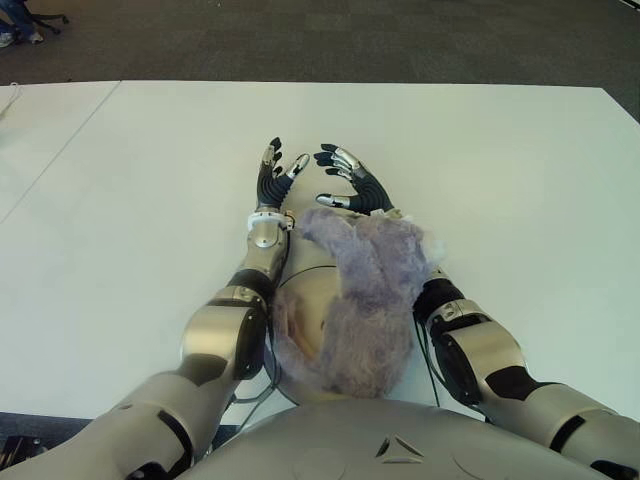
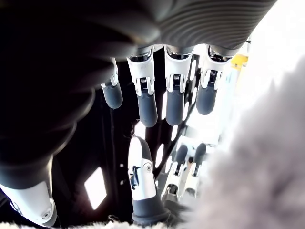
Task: Put the doll into the plate.
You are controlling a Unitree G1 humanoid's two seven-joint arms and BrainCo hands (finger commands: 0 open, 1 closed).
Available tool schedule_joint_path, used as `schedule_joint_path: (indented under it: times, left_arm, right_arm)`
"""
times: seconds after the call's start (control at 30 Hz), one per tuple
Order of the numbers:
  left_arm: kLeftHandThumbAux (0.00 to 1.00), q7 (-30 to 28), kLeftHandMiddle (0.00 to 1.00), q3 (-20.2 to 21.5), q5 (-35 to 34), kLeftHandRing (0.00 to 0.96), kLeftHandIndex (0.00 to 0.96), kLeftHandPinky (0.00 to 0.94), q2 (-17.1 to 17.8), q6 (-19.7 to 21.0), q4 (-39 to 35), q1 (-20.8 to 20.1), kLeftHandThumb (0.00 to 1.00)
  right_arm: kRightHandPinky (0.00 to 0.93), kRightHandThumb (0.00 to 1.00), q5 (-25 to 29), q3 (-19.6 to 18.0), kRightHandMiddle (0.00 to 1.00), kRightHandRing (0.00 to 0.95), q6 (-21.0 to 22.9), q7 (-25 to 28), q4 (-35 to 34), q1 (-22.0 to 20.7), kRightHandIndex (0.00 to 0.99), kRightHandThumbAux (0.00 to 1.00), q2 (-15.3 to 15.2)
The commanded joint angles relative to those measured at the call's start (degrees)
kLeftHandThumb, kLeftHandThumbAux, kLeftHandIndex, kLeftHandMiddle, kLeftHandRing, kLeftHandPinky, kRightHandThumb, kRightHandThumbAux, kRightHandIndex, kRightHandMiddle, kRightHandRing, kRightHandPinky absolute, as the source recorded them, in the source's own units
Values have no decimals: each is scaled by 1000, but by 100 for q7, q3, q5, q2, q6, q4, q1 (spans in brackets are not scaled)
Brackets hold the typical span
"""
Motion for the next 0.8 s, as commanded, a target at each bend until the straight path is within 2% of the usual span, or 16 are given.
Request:
schedule_joint_path:
  times: [0.03,0.4,0.8]
  left_arm:
    - [569,-152,76,118,-153,58,7,47,-256,763,774,1115,0]
    - [605,-228,72,204,-263,64,0,52,-289,656,769,1141,0]
    - [633,-365,62,227,-343,61,0,72,-270,672,763,1131,0]
  right_arm:
    - [304,141,-108,118,186,240,-2,-66,-68,243,86,665,73]
    - [266,168,-139,185,176,225,6,-78,-98,262,96,681,97]
    - [233,146,-277,325,168,201,38,-293,-78,285,108,665,173]
